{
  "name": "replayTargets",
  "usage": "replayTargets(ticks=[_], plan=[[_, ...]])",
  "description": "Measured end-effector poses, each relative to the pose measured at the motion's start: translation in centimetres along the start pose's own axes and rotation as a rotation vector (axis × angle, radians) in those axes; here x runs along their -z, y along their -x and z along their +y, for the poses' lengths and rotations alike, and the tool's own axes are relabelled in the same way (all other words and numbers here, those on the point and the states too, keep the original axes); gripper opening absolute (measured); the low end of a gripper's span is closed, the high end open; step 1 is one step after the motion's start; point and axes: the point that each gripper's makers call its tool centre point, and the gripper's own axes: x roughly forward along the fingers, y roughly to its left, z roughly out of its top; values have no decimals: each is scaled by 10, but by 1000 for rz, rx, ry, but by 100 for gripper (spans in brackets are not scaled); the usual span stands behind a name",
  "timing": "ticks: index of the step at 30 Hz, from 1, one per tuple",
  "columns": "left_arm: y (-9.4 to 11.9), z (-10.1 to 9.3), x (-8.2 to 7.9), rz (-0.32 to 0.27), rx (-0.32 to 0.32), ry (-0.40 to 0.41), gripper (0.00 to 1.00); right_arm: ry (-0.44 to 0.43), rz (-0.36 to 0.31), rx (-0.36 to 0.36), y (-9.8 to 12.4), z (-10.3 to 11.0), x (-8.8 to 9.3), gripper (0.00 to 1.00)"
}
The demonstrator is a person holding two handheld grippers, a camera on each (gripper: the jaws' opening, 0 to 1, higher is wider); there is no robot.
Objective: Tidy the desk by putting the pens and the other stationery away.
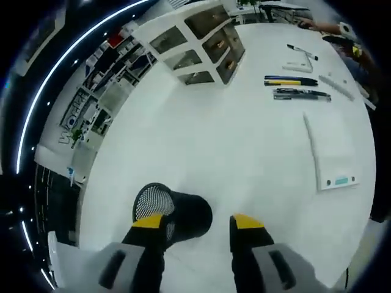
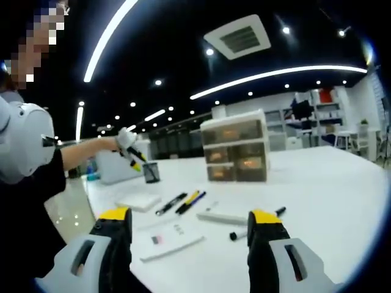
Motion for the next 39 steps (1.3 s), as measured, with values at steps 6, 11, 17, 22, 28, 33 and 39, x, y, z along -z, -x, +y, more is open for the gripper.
replayTargets(ticks=[6,11,17,22,28,33,39], plan=[[-11,-1,4,43,52,-16,35,0,-4,2,0,1,-2,73],[-24,1,15,116,88,-71,29,1,-1,-2,-2,3,-1,73],[-30,5,12,106,127,-80,21,-1,10,-14,-4,9,4,73],[-31,13,11,100,131,-72,11,-6,15,-7,-2,8,7,72],[-33,12,12,88,165,-36,9,-5,29,1,-1,7,11,72],[-35,11,7,56,190,-112,5,-1,34,5,0,7,11,71],[-34,11,-4,44,194,-94,5,4,33,6,1,9,9,71]])
